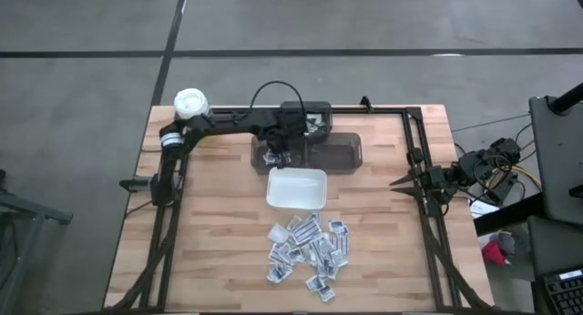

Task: Pick & Place First Aid Supplies
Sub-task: Put the alcohol pad into the left black bin

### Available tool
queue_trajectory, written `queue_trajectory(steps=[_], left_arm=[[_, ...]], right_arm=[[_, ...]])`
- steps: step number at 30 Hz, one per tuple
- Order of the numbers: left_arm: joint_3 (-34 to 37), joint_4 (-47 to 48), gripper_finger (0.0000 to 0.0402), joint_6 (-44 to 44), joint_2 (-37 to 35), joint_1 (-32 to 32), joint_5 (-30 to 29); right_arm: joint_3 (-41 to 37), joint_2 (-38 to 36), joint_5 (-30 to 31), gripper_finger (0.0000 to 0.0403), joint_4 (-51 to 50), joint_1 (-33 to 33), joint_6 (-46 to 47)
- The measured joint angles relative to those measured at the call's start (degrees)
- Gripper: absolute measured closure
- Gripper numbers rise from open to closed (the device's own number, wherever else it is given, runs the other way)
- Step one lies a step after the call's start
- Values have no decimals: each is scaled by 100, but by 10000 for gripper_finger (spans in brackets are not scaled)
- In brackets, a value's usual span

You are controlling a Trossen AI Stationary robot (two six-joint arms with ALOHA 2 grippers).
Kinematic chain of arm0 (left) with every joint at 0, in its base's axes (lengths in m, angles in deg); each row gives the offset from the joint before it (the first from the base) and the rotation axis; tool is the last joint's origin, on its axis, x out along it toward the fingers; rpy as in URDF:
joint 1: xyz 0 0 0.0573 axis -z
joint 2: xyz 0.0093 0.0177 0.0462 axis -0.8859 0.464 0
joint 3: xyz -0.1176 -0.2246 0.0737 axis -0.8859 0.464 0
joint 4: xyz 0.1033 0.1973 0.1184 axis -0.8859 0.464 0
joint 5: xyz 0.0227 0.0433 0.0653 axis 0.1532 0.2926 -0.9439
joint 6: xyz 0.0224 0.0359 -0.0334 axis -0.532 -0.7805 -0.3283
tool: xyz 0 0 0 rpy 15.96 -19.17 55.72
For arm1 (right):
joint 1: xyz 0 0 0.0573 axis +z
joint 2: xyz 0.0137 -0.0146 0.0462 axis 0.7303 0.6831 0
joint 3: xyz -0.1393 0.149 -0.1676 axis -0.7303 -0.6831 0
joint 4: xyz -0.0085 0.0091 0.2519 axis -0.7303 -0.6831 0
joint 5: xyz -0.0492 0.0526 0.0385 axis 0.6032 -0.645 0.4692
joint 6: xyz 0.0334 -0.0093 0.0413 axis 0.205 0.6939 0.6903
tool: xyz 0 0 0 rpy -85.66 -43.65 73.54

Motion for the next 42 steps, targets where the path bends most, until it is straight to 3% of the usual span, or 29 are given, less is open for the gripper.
queue_trajectory(steps=[9, 26, 42], left_arm=[[821, -555, 401, -155, 2, -49, 363], [844, -654, 387, -224, 2, -74, 454], [755, -531, 225, -7, -47, -76, 529]], right_arm=[[0, -1, 1, 344, 1, 1, 72], [0, -1, 1, 344, 1, 2, 214], [0, 0, 1, 344, 3, 1, 196]])
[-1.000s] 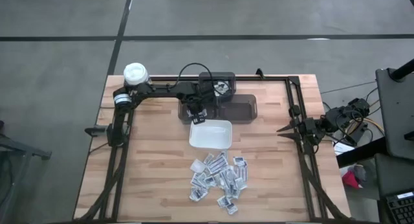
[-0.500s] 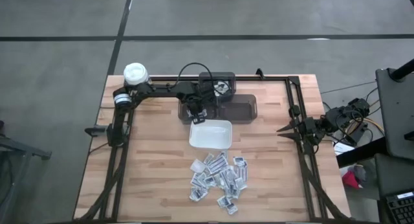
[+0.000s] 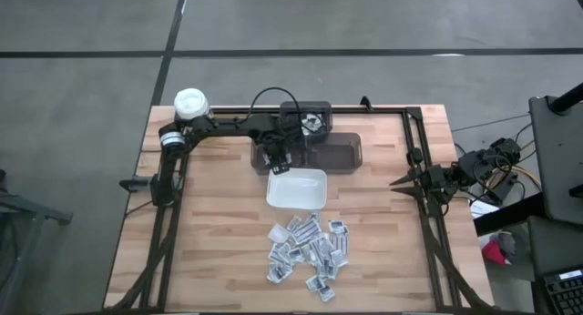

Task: Pick & Place First Aid Supplies
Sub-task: Put the alcohol pad into the left black bin

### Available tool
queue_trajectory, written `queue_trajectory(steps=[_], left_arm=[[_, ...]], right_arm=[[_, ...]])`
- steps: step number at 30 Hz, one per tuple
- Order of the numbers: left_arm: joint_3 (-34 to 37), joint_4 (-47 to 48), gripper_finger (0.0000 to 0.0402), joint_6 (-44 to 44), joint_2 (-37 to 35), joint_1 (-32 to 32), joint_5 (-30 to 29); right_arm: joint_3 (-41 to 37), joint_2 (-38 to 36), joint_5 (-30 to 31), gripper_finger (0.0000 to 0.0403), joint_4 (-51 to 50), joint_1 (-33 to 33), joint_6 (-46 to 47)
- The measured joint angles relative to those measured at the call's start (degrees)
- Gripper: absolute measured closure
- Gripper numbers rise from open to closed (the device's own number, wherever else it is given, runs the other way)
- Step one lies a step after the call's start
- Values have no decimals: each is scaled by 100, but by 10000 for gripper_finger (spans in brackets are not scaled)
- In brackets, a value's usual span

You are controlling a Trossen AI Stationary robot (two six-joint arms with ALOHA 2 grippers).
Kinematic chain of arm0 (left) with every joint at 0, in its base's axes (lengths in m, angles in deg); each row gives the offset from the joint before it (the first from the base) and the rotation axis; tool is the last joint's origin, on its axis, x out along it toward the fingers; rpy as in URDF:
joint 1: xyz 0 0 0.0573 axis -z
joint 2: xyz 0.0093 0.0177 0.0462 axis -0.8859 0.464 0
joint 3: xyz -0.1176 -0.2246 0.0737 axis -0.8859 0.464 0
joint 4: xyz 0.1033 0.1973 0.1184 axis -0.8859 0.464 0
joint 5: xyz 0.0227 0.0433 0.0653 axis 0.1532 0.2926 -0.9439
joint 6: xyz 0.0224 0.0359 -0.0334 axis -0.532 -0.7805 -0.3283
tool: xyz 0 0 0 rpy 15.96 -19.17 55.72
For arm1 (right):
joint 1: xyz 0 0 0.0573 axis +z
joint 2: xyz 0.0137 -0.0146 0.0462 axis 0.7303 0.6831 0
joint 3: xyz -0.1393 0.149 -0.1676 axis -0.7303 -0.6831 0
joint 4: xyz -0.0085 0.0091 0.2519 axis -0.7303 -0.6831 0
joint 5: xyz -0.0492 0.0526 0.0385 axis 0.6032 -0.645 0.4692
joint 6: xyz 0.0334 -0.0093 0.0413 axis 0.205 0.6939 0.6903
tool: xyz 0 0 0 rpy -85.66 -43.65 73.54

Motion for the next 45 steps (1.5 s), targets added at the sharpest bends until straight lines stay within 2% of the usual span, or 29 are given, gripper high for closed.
queue_trajectory(steps=[9, 19, 30, 38, 45], left_arm=[[-718, 612, 213, 272, -354, 12, 19], [-875, 1080, 213, 2199, -1189, 397, 839], [-870, 1096, 213, 4570, -1528, 2132, 927], [-868, 735, 213, 6496, -1201, 3496, 732], [-866, 96, 213, 8083, -656, 4408, 714]], right_arm=[[0, -1, 0, 344, 2, 0, 0], [0, -1, -2, 344, 5, 0, 27], [0, -1, -4, 344, 1, -1, -1], [0, -1, -2, 344, -3, 1, -21], [0, 0, -4, 344, 1, 1, -18]])
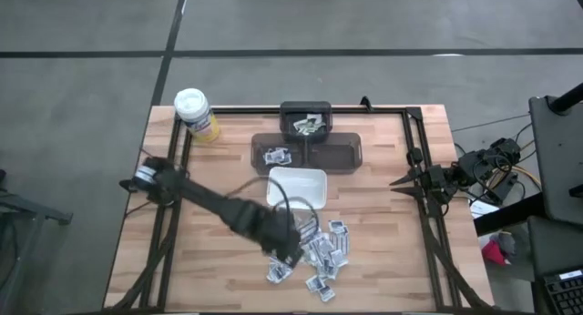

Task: Pick & Place First Aid Supplies
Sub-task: Put the alcohol pad into the left black bin

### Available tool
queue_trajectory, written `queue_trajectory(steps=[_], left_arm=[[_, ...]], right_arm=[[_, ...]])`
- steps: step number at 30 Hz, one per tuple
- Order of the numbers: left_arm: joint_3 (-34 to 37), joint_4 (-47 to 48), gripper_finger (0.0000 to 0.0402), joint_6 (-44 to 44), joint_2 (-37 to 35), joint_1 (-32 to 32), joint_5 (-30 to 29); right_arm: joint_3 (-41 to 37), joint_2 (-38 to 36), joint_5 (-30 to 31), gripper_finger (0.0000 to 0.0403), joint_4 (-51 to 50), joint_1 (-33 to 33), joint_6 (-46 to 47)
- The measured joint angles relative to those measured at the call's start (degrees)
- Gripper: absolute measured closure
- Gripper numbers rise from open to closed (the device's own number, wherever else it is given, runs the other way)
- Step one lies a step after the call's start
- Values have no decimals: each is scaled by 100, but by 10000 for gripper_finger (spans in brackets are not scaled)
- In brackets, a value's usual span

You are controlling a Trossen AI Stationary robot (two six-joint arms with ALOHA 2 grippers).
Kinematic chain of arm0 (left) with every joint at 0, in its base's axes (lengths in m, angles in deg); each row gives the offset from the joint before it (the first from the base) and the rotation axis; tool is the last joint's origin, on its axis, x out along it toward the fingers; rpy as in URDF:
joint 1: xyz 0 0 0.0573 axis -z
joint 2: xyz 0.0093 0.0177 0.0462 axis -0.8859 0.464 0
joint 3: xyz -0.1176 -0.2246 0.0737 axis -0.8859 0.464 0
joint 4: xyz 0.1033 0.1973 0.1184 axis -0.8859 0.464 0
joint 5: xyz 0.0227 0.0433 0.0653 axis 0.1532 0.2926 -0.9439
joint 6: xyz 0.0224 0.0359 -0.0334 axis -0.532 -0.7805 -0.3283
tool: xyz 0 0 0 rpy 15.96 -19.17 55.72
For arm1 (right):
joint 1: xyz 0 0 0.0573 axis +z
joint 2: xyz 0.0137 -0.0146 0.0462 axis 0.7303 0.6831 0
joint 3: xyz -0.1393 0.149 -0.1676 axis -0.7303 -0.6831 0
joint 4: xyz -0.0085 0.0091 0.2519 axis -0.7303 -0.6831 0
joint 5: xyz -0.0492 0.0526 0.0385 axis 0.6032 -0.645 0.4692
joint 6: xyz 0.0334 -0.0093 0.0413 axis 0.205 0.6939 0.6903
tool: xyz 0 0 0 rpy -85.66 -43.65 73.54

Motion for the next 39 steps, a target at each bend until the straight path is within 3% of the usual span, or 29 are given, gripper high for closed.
queue_trajectory(steps=[6, 18, 39], left_arm=[[2, -469, 213, 690, 573, 475, 5], [2, -744, 213, 821, 1371, 749, 157], [2, -830, 213, 1267, 1463, 643, 135]], right_arm=[[0, 1, 2, 344, -2, -2, 12], [0, 1, 0, 344, -2, -1, 15], [0, 0, 0, 344, 0, -1, 7]])
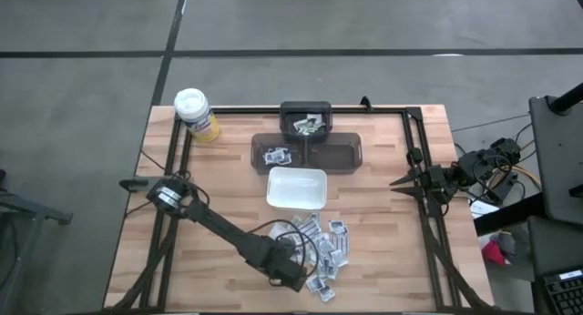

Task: Pick & Place First Aid Supplies
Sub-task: Put the alcohol pad into the left black bin

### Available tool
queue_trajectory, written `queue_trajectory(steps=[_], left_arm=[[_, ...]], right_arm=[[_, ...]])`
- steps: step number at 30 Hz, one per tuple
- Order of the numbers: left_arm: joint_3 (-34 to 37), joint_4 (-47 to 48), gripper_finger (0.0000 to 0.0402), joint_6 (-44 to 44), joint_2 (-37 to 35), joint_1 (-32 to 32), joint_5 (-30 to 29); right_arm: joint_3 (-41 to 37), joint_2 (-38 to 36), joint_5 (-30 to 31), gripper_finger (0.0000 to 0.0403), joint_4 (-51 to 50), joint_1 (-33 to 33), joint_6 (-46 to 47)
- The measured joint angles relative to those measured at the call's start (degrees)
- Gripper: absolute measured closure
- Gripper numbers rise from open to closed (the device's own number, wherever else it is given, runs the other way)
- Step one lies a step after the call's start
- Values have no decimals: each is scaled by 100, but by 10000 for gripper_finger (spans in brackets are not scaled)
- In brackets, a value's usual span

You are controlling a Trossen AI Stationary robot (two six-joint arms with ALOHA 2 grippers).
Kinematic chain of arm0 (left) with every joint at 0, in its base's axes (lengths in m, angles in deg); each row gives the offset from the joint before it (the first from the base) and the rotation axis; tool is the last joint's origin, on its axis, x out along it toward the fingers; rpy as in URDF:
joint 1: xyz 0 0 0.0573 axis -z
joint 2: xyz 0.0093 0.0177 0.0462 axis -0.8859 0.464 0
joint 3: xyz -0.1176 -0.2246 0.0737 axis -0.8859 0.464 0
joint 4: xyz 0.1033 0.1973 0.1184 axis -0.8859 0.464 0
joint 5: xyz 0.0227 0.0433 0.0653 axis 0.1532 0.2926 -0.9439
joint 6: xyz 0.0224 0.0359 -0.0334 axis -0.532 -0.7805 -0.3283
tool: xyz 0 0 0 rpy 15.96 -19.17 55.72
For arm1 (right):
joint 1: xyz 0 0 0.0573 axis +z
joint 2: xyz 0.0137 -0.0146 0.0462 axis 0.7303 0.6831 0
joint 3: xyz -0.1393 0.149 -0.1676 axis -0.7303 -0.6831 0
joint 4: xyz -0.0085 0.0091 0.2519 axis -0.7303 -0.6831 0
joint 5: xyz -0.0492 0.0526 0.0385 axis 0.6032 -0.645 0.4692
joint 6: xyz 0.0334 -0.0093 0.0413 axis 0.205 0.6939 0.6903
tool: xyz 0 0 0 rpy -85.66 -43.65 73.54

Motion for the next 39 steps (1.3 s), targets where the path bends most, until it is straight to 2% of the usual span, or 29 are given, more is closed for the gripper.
queue_trajectory(steps=[5, 14, 22, 39], left_arm=[[0, 0, 213, -25, 0, -2, -460], [0, 92, 213, -680, 28, 0, -487], [0, 234, 213, 556, 28, 0, -432], [35, 497, 213, 758, 28, 7, -397]], right_arm=[[0, 1, 0, 344, 0, -1, 7], [0, 0, 1, 344, -1, 1, 7], [0, 2, 0, 344, 0, 1, 10], [0, 0, 0, 344, 0, 1, -10]])
